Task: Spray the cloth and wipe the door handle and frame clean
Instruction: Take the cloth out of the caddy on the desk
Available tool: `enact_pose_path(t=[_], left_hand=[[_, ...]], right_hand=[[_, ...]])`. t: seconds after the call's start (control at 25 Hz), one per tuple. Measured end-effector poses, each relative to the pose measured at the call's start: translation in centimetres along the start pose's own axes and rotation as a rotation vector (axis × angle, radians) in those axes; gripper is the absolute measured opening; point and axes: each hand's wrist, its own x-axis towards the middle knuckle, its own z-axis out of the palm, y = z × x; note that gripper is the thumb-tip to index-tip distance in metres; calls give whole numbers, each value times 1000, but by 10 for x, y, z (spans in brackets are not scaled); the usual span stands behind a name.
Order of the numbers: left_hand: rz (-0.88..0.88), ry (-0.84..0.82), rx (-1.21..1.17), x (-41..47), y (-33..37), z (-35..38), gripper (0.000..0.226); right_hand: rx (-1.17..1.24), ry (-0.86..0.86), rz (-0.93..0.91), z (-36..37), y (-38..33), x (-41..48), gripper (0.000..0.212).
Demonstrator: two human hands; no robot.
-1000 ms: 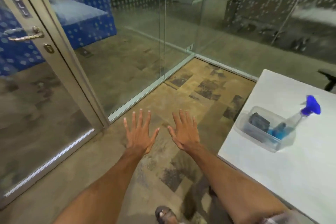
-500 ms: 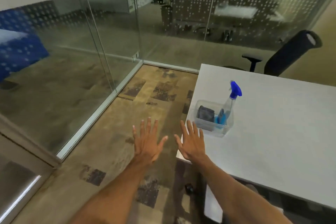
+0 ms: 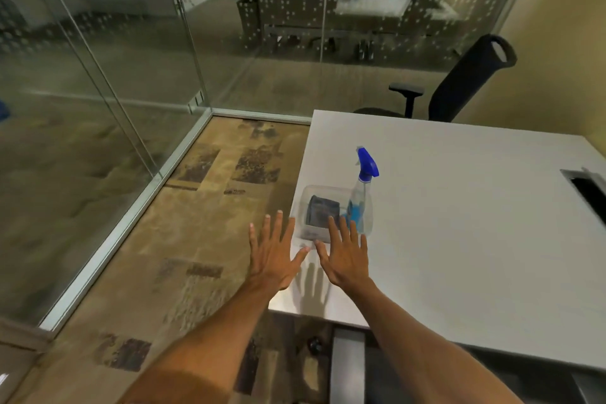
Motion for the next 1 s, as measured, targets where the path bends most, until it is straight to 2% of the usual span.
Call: enact_pose_path(t=[0.24, 0.28, 0.4, 0.44, 0.56, 0.76, 0.92, 1.0], left_hand=[[73, -34, 25, 45, 8, 9, 79], [89, -38, 26, 53, 8, 10, 79], [132, -58, 6, 82, 9, 15, 79], [142, -68, 1, 91, 8, 17, 80], [187, -96, 13, 120, 10, 23, 77], [263, -137, 21, 155, 13, 39, 73], [287, -172, 32, 173, 21, 59, 71], [354, -216, 10, 182, 27, 67, 66]], right_hand=[[8, -18, 46, 0, 9, 32, 116], [11, -31, 61, -1, 8, 38, 113], [42, -65, 103, 1, 2, 58, 79], [64, -70, 115, 2, 0, 64, 74], [105, -103, 165, 3, -9, 86, 88], [300, -79, 278, 16, -16, 119, 54], [330, -154, 370, 28, -12, 142, 49], [356, -185, 423, 35, -9, 155, 46]])
